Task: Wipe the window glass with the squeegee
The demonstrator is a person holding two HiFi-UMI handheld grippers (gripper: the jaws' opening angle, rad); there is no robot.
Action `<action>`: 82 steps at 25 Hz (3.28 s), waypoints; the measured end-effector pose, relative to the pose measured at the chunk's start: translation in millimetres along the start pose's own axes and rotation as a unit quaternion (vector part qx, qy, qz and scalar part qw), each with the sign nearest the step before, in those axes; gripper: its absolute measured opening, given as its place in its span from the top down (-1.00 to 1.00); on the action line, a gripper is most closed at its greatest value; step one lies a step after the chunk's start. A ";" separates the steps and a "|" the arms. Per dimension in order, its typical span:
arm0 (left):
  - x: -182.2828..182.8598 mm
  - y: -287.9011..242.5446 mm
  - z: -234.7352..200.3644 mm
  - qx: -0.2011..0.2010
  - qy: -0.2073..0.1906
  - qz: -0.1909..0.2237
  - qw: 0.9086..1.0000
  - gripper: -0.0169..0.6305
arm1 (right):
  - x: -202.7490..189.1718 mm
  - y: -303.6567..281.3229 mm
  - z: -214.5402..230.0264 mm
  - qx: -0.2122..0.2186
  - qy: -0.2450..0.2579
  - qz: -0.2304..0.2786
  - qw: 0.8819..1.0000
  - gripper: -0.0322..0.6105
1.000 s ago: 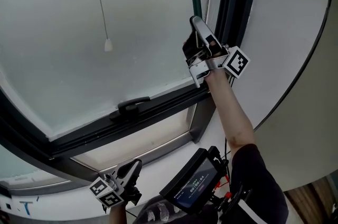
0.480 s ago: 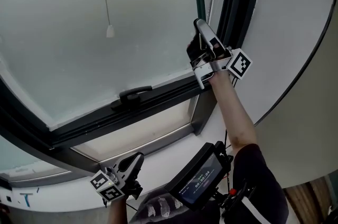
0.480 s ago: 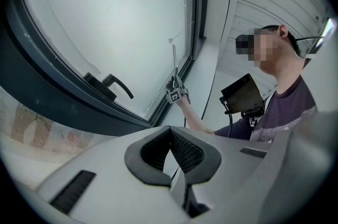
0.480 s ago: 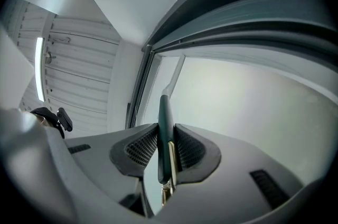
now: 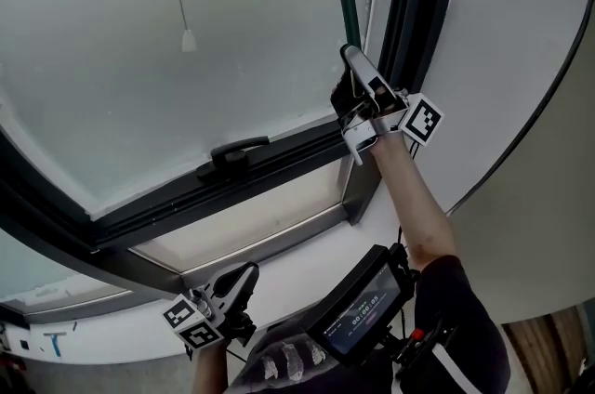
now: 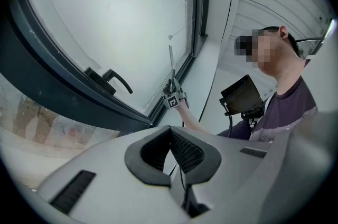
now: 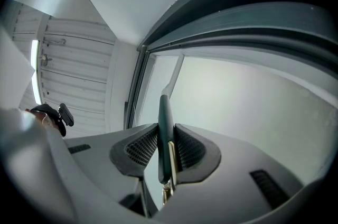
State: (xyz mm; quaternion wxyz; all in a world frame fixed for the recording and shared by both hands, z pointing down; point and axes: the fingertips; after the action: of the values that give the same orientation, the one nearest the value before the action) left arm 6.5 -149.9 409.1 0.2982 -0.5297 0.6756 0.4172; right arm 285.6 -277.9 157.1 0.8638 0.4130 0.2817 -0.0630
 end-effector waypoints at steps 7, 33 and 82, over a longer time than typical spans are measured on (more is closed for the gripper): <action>-10.1 0.9 4.1 0.003 0.004 -0.009 1.000 0.93 | -13.4 20.1 8.5 -0.007 -0.012 -0.004 1.000 0.62; -19.5 0.9 19.3 0.017 0.004 -0.006 1.000 0.93 | -57.9 79.3 33.6 -0.049 -0.065 -0.016 0.997 0.61; -67.8 -10.1 51.0 0.109 0.031 0.002 0.994 0.93 | -89.2 144.1 13.2 -0.011 -0.126 -0.024 0.992 0.62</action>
State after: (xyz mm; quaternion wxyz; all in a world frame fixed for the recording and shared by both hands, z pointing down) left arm 31.9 -74.3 439.8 0.3326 -0.5052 0.7269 0.3252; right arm 266.2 -205.0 309.4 0.8952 0.3856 0.1807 -0.1319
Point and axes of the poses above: the fingertips, and each gripper's own axes: y backward along the fingers, z to its right, x out of its top, and after that the axes turned 7 degrees about -x, right-handed
